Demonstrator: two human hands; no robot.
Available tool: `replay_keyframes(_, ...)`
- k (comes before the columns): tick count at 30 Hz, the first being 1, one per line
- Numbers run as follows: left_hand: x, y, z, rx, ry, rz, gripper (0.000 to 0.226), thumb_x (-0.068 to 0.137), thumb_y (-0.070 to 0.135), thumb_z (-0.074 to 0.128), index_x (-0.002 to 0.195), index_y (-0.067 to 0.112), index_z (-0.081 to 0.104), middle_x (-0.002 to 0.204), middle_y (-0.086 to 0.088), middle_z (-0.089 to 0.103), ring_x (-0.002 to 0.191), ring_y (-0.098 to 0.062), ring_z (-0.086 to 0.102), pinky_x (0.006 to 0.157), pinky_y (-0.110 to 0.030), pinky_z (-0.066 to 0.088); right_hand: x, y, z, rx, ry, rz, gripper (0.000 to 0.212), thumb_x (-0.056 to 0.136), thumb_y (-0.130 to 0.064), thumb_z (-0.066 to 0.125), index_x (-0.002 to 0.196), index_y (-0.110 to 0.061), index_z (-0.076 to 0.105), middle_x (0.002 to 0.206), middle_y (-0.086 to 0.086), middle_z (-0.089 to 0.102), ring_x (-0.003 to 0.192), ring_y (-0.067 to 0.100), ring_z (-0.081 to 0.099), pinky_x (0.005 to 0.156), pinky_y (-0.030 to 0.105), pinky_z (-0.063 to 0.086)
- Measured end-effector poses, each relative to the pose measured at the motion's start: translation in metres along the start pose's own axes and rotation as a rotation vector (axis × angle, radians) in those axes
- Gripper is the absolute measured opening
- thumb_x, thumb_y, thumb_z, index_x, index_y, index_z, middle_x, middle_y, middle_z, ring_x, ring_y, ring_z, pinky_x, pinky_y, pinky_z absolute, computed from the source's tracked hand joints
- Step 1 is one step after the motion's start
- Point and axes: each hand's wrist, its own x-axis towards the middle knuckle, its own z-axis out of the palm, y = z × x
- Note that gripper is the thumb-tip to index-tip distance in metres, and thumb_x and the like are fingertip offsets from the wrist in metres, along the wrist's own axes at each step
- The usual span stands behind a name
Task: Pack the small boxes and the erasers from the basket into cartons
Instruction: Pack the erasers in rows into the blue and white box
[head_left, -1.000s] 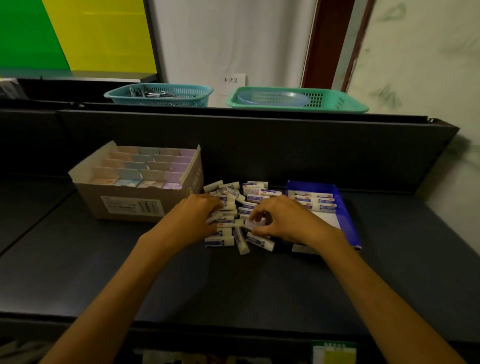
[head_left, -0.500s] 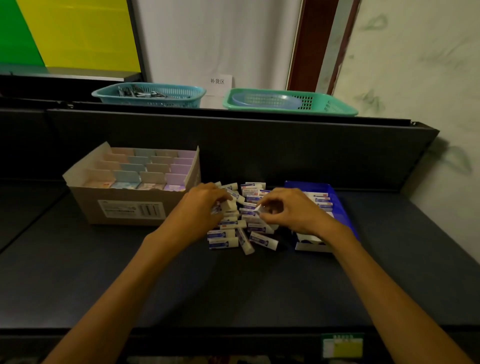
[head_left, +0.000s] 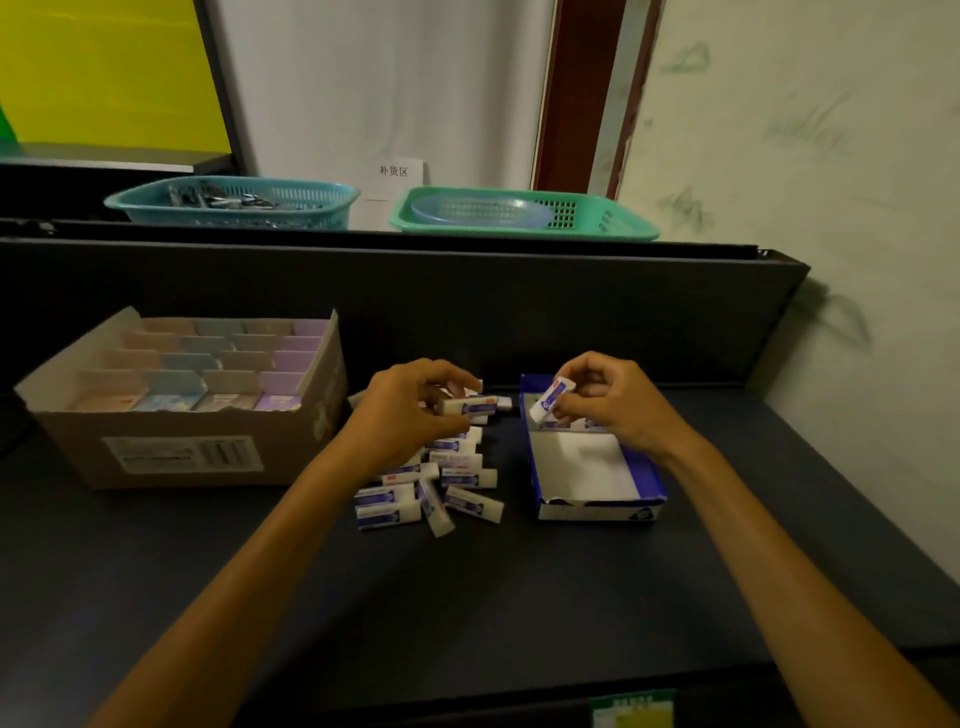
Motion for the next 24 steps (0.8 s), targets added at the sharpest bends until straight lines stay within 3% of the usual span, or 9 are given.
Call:
replay_keyframes(4, 0.015, 0.003, 0.015, 0.074, -0.036, 0.012, 0.033, 0.08, 0.017, 0.07, 0.103, 0.039, 0.06, 0.108, 0.012, 0.052, 0.09, -0.003, 0.054, 0.076, -0.02, 0.049, 0.001, 0.007, -0.016, -0.046, -0.063, 0.002, 0.025, 0.083, -0.003, 0.066, 0.103, -0.02, 0.063, 0.102, 0.0, 0.067, 0.091, 0.012, 0.069, 0.078, 0.026, 0.057)
replay_keyframes(9, 0.032, 0.014, 0.033, 0.108, 0.012, 0.048, 0.028, 0.082, 0.013, 0.067, 0.107, 0.026, 0.066, 0.108, 0.008, 0.057, 0.092, -0.005, 0.058, 0.083, -0.025, 0.053, 0.004, 0.018, -0.035, -0.122, -0.069, 0.008, 0.026, 0.081, -0.007, 0.071, 0.097, -0.026, 0.063, 0.104, -0.003, 0.065, 0.096, 0.01, 0.066, 0.077, 0.025, 0.057)
replay_keyframes(14, 0.049, 0.019, 0.048, 0.174, 0.014, 0.087, 0.028, 0.083, 0.015, 0.066, 0.11, 0.024, 0.064, 0.109, 0.007, 0.059, 0.089, -0.002, 0.057, 0.072, -0.011, 0.046, 0.009, 0.03, -0.049, -0.137, -0.062, 0.024, 0.026, 0.079, -0.011, 0.073, 0.096, -0.024, 0.059, 0.105, -0.002, 0.065, 0.097, 0.011, 0.066, 0.078, 0.028, 0.058)
replay_keyframes(19, 0.059, 0.023, 0.061, 0.278, -0.021, 0.106, 0.032, 0.083, 0.017, 0.067, 0.115, 0.022, 0.061, 0.112, 0.006, 0.06, 0.088, 0.003, 0.049, 0.07, -0.006, 0.037, 0.011, 0.037, -0.057, -0.211, -0.078, -0.019, 0.023, 0.081, -0.015, 0.071, 0.095, -0.027, 0.058, 0.103, -0.008, 0.063, 0.095, 0.004, 0.064, 0.072, 0.02, 0.056)
replay_keyframes(24, 0.068, 0.029, 0.074, 0.285, -0.092, 0.08, 0.032, 0.082, 0.02, 0.068, 0.113, 0.023, 0.061, 0.112, 0.007, 0.063, 0.095, 0.001, 0.053, 0.088, -0.018, 0.046, 0.014, 0.044, -0.062, -0.216, 0.022, -0.054, 0.024, 0.08, -0.009, 0.072, 0.095, -0.021, 0.057, 0.101, -0.004, 0.062, 0.092, 0.009, 0.066, 0.07, 0.023, 0.057)
